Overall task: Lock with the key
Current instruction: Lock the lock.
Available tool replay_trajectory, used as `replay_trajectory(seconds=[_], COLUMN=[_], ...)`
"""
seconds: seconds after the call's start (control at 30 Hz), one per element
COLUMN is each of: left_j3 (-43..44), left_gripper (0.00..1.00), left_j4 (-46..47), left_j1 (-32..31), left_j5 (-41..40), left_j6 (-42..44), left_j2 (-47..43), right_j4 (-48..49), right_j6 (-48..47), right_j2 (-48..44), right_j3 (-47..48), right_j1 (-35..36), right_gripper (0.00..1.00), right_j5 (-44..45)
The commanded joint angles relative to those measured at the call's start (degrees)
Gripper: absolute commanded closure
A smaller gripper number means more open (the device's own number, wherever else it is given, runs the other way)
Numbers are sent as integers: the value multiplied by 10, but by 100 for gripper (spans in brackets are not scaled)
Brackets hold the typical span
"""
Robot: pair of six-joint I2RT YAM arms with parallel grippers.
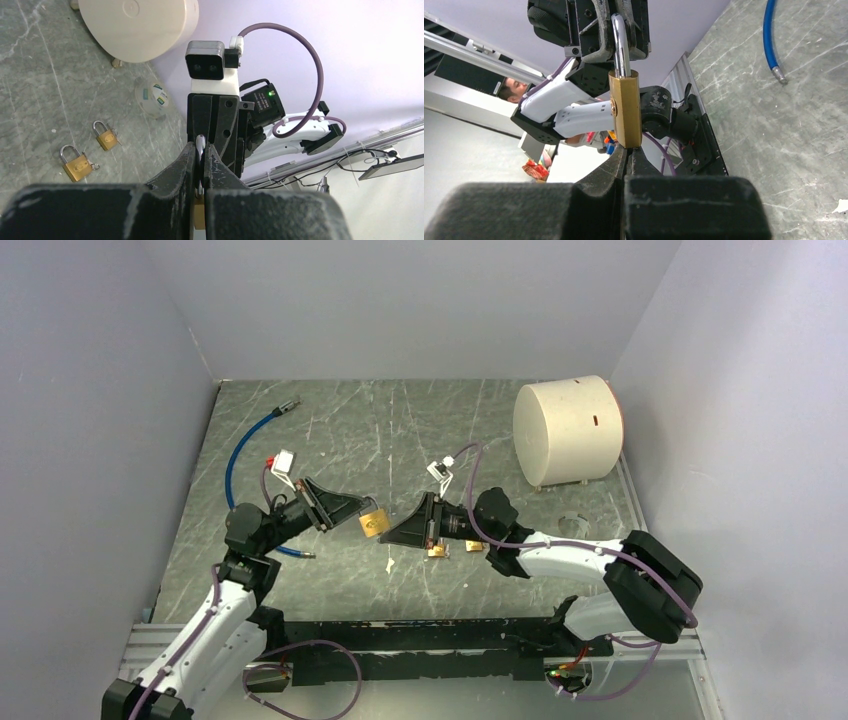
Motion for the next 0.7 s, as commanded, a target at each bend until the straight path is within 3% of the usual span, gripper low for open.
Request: replay_trajectory(seconds=[0.0,0.67], left_j3=[6,13], left_gripper=[98,97], left_j4=[23,13], left_j1=[0,0], left_j5=[-24,-26], left_j6=[-4,5], left_j2=[-20,-22], right_j4=[2,16], right_j6=[-16,5], right_j2=[-5,-9], right_j3=[10,-61], right_j1=[12,16], right_gripper=[100,100], right_j5=[-9,18])
